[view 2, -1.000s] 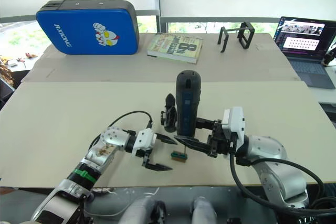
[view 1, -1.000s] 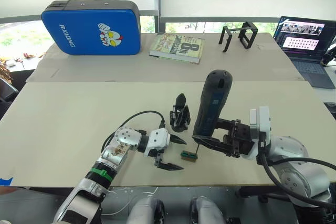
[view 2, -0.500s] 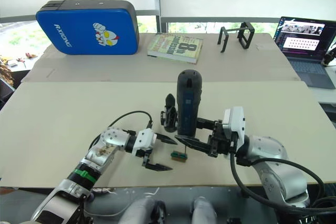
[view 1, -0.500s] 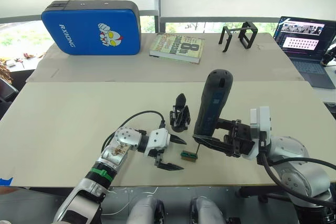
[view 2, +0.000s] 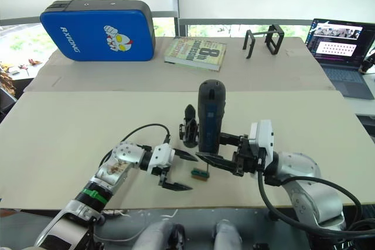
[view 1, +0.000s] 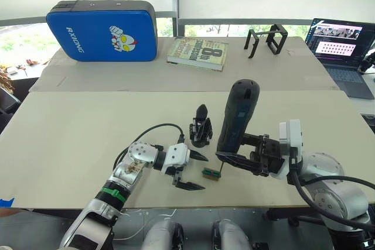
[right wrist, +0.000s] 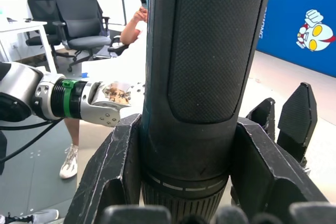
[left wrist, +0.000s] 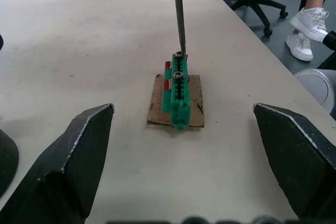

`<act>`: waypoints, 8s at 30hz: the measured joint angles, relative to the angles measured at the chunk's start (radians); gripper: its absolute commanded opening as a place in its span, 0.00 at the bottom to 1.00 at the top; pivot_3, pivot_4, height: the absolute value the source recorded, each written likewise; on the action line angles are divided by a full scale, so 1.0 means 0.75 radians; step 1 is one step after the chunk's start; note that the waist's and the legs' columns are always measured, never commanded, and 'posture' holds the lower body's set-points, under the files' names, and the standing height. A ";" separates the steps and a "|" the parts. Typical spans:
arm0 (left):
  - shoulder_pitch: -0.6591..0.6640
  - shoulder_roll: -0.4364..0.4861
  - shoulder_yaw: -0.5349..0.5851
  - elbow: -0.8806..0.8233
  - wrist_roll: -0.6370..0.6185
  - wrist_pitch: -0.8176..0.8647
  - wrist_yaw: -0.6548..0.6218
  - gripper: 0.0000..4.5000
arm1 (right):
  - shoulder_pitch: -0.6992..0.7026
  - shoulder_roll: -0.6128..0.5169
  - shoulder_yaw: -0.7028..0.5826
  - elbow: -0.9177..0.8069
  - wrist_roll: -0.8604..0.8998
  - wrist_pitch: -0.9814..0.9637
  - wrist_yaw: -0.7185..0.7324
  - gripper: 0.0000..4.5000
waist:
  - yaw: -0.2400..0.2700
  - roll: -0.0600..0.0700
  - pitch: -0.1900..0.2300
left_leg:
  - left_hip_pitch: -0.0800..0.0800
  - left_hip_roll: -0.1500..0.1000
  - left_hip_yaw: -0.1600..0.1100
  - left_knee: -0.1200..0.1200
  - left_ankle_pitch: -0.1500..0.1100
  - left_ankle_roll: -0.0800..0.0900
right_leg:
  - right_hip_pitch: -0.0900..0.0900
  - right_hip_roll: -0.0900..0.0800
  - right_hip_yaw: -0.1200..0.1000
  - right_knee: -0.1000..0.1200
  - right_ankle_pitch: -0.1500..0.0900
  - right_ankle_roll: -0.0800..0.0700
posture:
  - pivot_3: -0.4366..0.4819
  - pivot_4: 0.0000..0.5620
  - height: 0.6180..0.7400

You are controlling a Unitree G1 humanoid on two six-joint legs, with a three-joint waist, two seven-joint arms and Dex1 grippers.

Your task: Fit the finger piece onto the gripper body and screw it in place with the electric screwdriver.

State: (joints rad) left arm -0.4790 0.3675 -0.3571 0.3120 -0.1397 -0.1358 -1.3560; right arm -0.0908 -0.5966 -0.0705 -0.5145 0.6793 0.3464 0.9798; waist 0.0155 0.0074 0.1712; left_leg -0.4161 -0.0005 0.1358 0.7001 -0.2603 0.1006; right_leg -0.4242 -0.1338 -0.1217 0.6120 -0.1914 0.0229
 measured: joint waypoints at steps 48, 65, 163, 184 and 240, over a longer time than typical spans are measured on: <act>0.000 0.000 -0.001 0.007 0.000 -0.019 -0.002 1.00 | -0.045 -0.001 -0.017 -0.021 0.001 0.014 -0.060 0.43 | 0.000 0.000 0.000 | 0.000 0.000 0.000 0.000 0.000 0.000 | 0.000 0.000 0.000 0.000 0.000 0.000 | 0.48 0.27 1.00; -0.003 -0.001 -0.001 0.007 0.002 -0.019 -0.001 1.00 | -0.015 -0.002 -0.007 -0.021 -0.006 0.013 -0.048 0.43 | 0.000 0.000 0.000 | 0.000 0.000 0.000 0.000 0.000 0.000 | 0.000 0.000 0.000 0.000 0.000 0.000 | 0.48 0.27 1.00; -0.151 0.109 0.191 0.128 -0.026 0.116 0.147 1.00 | -1.300 0.187 0.319 0.901 -0.145 0.341 0.291 0.43 | -0.038 -0.001 0.000 | -0.014 -0.001 0.011 0.005 0.002 -0.001 | -0.017 0.004 0.001 0.016 0.002 0.002 | 0.48 0.27 1.00; -0.154 0.108 0.191 0.128 -0.015 0.099 0.160 1.00 | -1.264 0.203 0.319 0.897 -0.158 0.341 0.291 0.43 | -0.038 -0.001 0.000 | -0.014 -0.001 0.011 0.005 0.002 -0.001 | -0.018 0.004 0.001 0.017 0.002 0.002 | 0.48 0.27 1.00; -0.217 0.022 0.191 0.262 0.005 0.098 0.203 1.00 | -1.099 0.210 0.284 0.773 -0.217 0.127 0.326 0.43 | -0.036 -0.001 0.000 | -0.014 -0.001 0.011 0.007 0.002 -0.001 | -0.017 0.004 0.001 0.018 0.002 0.002 | 0.48 0.27 1.00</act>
State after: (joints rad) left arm -0.6421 0.3841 -0.2138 0.5087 -0.1362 -0.0625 -1.2041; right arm -0.9151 -0.4393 0.1424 0.0653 0.5167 0.4418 1.2245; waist -0.0114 0.0064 0.1712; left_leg -0.4267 -0.0010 0.1438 0.7055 -0.2589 0.0999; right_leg -0.4370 -0.1307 -0.1208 0.6251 -0.1898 0.0241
